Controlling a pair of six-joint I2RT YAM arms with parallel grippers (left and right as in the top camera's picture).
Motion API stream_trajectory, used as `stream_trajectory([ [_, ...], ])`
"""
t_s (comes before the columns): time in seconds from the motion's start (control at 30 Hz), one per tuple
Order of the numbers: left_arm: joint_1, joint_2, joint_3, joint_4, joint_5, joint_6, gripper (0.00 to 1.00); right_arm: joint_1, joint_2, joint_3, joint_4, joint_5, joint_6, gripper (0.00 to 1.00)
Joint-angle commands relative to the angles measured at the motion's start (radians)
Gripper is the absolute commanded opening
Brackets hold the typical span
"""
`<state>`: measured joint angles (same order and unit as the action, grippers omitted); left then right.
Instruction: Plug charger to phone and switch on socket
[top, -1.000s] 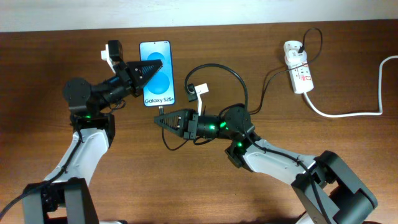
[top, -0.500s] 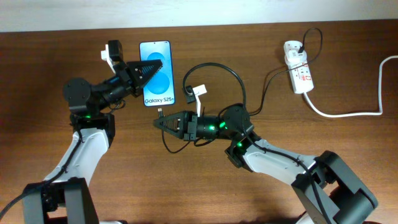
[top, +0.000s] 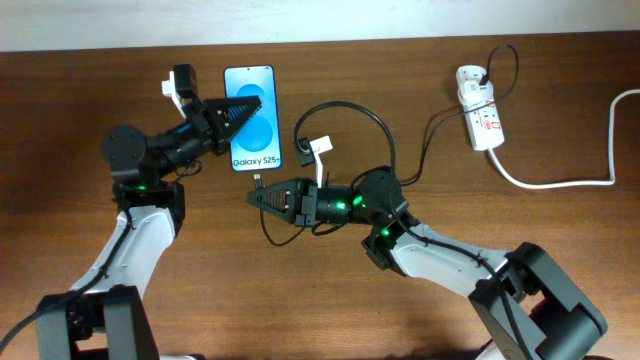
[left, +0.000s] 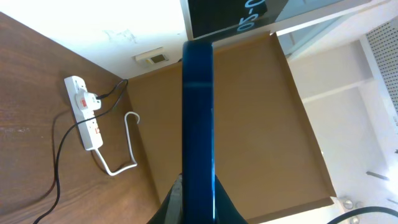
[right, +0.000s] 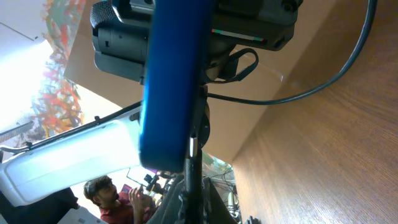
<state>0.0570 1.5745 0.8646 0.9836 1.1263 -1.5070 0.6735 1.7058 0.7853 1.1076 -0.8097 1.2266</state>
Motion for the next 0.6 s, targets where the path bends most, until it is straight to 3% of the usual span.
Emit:
stream_trajectory([
  [0.0, -0.003, -0.019, 0.013, 0.006, 0.004, 0.020, 0.00, -0.002, 0.002, 0.011, 0.012, 0.013, -0.018, 0.04],
  [0.57, -0.003, -0.019, 0.013, 0.006, 0.004, 0.020, 0.00, -0.028, 0.002, 0.011, 0.037, 0.009, -0.017, 0.04],
])
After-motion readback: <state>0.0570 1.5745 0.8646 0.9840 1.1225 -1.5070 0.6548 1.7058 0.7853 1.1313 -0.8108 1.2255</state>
